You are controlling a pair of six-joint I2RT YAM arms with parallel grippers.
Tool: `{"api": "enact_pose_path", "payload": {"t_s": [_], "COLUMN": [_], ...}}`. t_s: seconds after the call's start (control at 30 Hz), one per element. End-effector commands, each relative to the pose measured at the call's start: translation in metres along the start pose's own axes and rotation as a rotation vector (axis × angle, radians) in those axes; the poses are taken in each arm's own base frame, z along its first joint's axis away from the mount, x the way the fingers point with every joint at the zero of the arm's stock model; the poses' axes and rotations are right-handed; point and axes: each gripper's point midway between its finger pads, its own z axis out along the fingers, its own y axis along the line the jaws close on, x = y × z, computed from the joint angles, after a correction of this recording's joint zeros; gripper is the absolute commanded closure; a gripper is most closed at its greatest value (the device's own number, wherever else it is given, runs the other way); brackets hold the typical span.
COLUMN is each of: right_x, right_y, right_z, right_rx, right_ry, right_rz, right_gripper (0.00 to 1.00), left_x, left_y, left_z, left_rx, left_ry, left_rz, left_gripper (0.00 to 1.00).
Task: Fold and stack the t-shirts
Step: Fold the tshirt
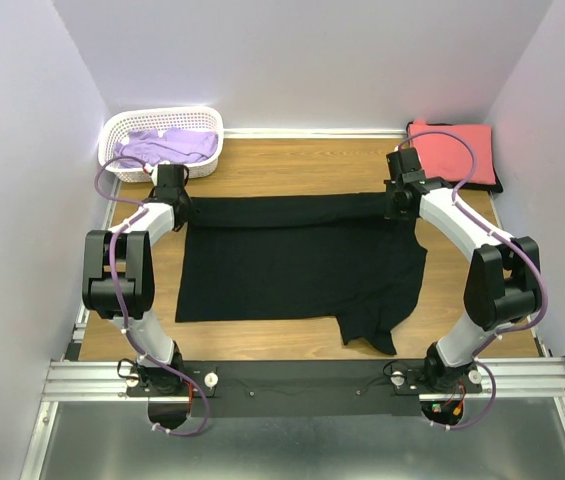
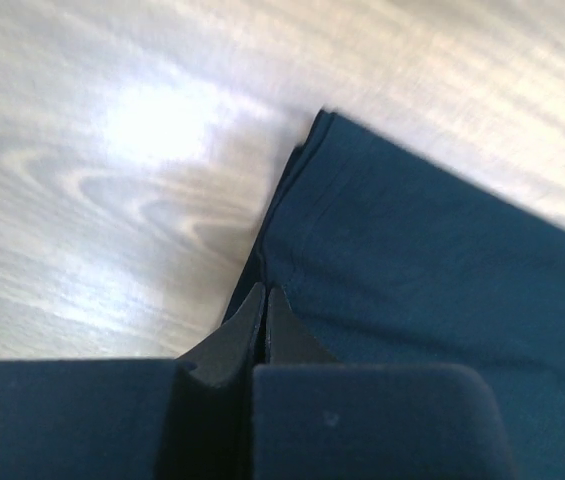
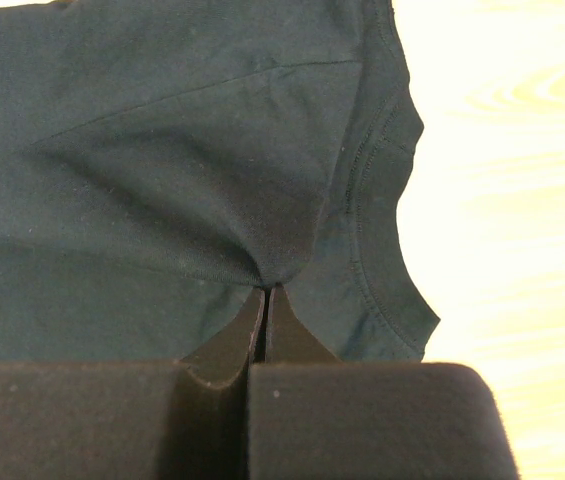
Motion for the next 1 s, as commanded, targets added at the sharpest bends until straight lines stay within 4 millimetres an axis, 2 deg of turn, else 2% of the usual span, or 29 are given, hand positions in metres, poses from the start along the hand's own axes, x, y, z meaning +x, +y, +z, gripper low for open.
{"api": "enact_pose_path", "payload": {"t_s": [0.0, 0.33, 0.37, 0.47, 0.57, 0.73, 0.87, 0.97], "right_x": [-0.012, -0.016, -0.016, -0.015, -0.006, 0.012, 0.037, 0.059], "right_y": [-0.007, -0.005, -0.004, -0.003, -0.002, 0.0, 0.004, 0.008], "right_z": [-0.011, -0.019, -0.02, -0.02, -0.017, -0.009, 0.003, 0.012], "right_rx": [0.017, -0.002, -0.009, -0.016, -0.02, -0.023, -0.033, -0.049], "right_ry": [-0.022, -0.016, -0.013, -0.002, 0.027, 0.078, 0.155, 0.223], "right_rz": [0.006, -0.004, -0.004, -0.005, -0.008, 0.0, 0.014, 0.017], "right_gripper": [1.0, 1.0, 1.0, 0.99, 0.99, 0.99, 0.99, 0.98], "left_x": [-0.02, -0.032, -0.038, -0.04, -0.033, -0.005, 0.005, 0.007], "left_y": [0.004, 0.003, 0.012, 0.012, 0.014, 0.023, 0.024, 0.026], "left_z": [0.003, -0.004, -0.002, -0.002, 0.001, 0.011, 0.015, 0.014], "left_rx": [-0.039, -0.043, -0.058, -0.059, -0.06, -0.085, -0.088, -0.092], "left_ry": [-0.049, -0.09, -0.097, -0.102, -0.085, -0.01, 0.017, 0.022], "left_rz": [0.001, -0.006, -0.021, -0.019, -0.022, -0.028, -0.04, -0.043], "left_gripper": [1.0, 1.0, 1.0, 1.0, 1.0, 1.0, 0.99, 0.95]}}
